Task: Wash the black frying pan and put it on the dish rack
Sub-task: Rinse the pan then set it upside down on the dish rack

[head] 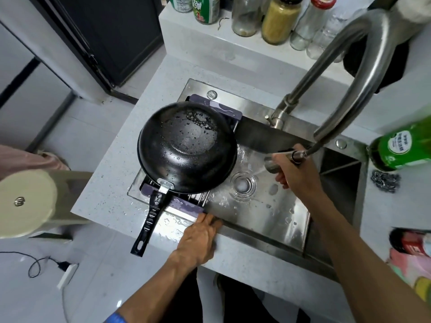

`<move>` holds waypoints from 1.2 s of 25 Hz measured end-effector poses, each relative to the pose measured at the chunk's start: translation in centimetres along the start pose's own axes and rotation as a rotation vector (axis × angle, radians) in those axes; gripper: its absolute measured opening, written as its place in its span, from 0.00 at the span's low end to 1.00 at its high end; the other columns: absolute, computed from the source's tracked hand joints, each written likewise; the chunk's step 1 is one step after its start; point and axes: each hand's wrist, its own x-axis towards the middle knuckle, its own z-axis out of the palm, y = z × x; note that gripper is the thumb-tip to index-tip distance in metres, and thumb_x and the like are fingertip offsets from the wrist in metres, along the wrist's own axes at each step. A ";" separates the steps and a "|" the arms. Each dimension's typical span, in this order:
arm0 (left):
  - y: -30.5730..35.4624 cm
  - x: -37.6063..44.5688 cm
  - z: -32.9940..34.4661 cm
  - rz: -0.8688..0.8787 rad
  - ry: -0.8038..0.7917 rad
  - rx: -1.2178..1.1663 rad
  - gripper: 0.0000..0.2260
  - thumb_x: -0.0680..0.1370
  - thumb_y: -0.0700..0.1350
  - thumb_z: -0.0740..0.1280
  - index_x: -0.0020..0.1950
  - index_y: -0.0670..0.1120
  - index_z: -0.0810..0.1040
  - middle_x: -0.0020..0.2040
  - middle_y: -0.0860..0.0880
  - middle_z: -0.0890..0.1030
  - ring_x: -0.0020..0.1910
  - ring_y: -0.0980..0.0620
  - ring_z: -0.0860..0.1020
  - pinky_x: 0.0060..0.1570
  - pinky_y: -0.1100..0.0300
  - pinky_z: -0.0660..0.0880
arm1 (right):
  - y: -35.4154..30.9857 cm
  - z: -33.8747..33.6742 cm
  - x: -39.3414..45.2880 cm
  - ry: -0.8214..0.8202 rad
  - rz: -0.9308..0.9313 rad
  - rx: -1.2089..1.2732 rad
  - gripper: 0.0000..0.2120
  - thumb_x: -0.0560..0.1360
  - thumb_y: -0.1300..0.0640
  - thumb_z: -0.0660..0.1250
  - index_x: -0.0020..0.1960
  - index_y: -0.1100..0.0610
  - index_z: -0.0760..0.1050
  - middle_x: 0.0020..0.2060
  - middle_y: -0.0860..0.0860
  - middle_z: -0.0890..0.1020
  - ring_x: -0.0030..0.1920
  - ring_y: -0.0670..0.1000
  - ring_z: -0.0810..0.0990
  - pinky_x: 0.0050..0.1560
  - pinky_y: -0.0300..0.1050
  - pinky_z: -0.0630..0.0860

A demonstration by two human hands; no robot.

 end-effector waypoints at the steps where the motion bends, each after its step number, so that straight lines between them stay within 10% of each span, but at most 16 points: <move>1: 0.0 0.0 0.1 -0.003 0.000 0.007 0.30 0.75 0.47 0.67 0.75 0.54 0.62 0.72 0.52 0.62 0.71 0.49 0.60 0.65 0.57 0.70 | 0.4 -0.4 -0.1 -0.028 -0.007 -0.011 0.10 0.70 0.45 0.69 0.41 0.48 0.70 0.29 0.50 0.82 0.27 0.52 0.80 0.30 0.48 0.73; 7: 0.0 0.4 1.1 -0.020 -0.011 0.032 0.30 0.73 0.52 0.68 0.74 0.54 0.64 0.71 0.50 0.66 0.69 0.48 0.64 0.63 0.58 0.72 | 1.9 -5.4 2.3 0.053 -0.065 -0.138 0.05 0.69 0.44 0.69 0.39 0.41 0.74 0.35 0.53 0.83 0.39 0.58 0.83 0.45 0.65 0.79; 12: 1.0 0.6 0.9 -0.039 -0.016 0.034 0.30 0.74 0.57 0.67 0.74 0.52 0.64 0.71 0.50 0.65 0.70 0.48 0.62 0.62 0.56 0.73 | 2.6 -10.4 3.0 0.113 -0.059 -0.290 0.12 0.75 0.55 0.70 0.38 0.51 0.68 0.37 0.54 0.79 0.42 0.58 0.79 0.44 0.50 0.73; 17: 1.4 0.8 0.9 -0.073 -0.035 0.107 0.29 0.74 0.56 0.67 0.74 0.53 0.64 0.70 0.50 0.66 0.69 0.49 0.64 0.58 0.58 0.75 | 4.1 -13.1 4.9 0.092 -0.044 -0.553 0.11 0.71 0.45 0.67 0.39 0.53 0.72 0.35 0.52 0.80 0.40 0.57 0.80 0.41 0.50 0.75; 23: 1.8 1.0 0.8 -0.078 -0.039 0.145 0.27 0.73 0.55 0.69 0.70 0.52 0.68 0.64 0.50 0.69 0.65 0.49 0.66 0.51 0.56 0.78 | 5.3 -16.7 4.9 0.065 0.045 -0.865 0.19 0.75 0.41 0.65 0.60 0.52 0.73 0.48 0.51 0.79 0.49 0.58 0.80 0.48 0.48 0.74; 30: 2.0 0.9 0.6 -0.084 -0.057 0.147 0.27 0.73 0.56 0.69 0.70 0.52 0.67 0.63 0.50 0.68 0.64 0.49 0.66 0.51 0.56 0.78 | 5.4 -15.5 2.6 -0.209 0.114 -0.800 0.16 0.76 0.40 0.64 0.38 0.51 0.77 0.35 0.51 0.80 0.37 0.51 0.79 0.41 0.46 0.73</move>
